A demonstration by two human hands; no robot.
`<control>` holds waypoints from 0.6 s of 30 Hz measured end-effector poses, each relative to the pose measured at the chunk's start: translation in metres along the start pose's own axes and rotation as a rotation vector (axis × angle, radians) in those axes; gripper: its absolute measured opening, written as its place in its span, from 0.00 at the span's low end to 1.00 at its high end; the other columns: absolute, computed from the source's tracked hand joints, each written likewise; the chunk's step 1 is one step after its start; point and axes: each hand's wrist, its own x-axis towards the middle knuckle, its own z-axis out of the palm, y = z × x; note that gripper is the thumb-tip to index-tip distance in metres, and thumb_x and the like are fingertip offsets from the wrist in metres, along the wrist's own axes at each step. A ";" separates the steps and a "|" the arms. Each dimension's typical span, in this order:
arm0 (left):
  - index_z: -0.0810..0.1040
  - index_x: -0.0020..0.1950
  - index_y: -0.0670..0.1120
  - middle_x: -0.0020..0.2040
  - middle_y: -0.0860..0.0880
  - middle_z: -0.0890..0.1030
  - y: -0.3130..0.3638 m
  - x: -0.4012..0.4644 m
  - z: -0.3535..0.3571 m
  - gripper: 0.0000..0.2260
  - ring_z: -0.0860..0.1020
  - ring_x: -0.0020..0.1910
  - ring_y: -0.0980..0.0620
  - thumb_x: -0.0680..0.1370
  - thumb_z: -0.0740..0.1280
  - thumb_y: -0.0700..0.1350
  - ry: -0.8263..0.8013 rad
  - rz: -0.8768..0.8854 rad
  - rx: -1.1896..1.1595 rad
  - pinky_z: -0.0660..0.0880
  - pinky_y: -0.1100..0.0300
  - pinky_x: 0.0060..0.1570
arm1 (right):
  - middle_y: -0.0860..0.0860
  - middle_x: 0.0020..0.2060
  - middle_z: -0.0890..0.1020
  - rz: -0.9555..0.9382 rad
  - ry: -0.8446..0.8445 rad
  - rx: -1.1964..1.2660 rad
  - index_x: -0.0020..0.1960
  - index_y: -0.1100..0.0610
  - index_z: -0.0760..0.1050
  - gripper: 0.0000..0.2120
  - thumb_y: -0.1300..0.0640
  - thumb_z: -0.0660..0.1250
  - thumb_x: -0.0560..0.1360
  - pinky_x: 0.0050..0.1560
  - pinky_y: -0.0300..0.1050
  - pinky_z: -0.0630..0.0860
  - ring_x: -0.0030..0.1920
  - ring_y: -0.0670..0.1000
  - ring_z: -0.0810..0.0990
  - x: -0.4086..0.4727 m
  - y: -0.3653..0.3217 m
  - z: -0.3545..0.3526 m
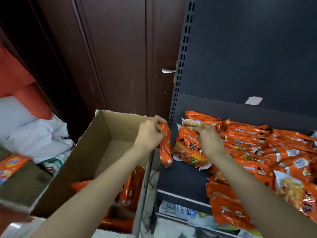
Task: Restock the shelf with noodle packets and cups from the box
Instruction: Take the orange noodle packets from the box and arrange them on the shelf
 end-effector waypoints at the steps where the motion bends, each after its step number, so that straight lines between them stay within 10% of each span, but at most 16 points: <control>1: 0.78 0.53 0.48 0.36 0.54 0.75 0.000 0.000 0.004 0.12 0.79 0.42 0.52 0.73 0.67 0.35 -0.013 -0.017 -0.006 0.81 0.53 0.44 | 0.55 0.57 0.75 -0.029 0.018 0.026 0.68 0.54 0.71 0.21 0.66 0.62 0.76 0.59 0.50 0.73 0.62 0.56 0.72 -0.002 0.002 0.000; 5: 0.78 0.53 0.45 0.39 0.50 0.78 0.007 -0.002 0.024 0.11 0.81 0.41 0.50 0.73 0.71 0.36 -0.086 -0.106 -0.110 0.82 0.51 0.41 | 0.51 0.61 0.73 -0.117 0.036 0.369 0.69 0.53 0.69 0.19 0.58 0.63 0.78 0.64 0.40 0.66 0.64 0.51 0.69 -0.021 -0.002 -0.013; 9: 0.78 0.51 0.46 0.39 0.46 0.80 0.010 0.002 0.042 0.10 0.82 0.42 0.46 0.72 0.72 0.36 -0.136 -0.167 -0.238 0.82 0.51 0.42 | 0.43 0.58 0.72 -0.074 -0.334 0.642 0.72 0.47 0.63 0.32 0.46 0.71 0.71 0.56 0.37 0.70 0.57 0.43 0.73 -0.041 -0.015 -0.025; 14: 0.77 0.58 0.45 0.45 0.46 0.82 0.012 0.003 0.045 0.14 0.82 0.46 0.50 0.74 0.69 0.35 -0.266 -0.218 -0.498 0.81 0.57 0.44 | 0.50 0.54 0.80 -0.010 -0.309 0.487 0.67 0.54 0.70 0.22 0.66 0.66 0.74 0.51 0.39 0.75 0.55 0.51 0.79 -0.043 -0.011 -0.016; 18: 0.73 0.64 0.49 0.54 0.47 0.78 -0.011 0.003 0.045 0.19 0.78 0.52 0.51 0.74 0.69 0.36 -0.173 -0.050 -0.162 0.77 0.57 0.52 | 0.54 0.58 0.80 0.081 -0.229 0.355 0.66 0.53 0.74 0.23 0.71 0.59 0.75 0.56 0.49 0.77 0.57 0.56 0.79 -0.044 0.004 -0.015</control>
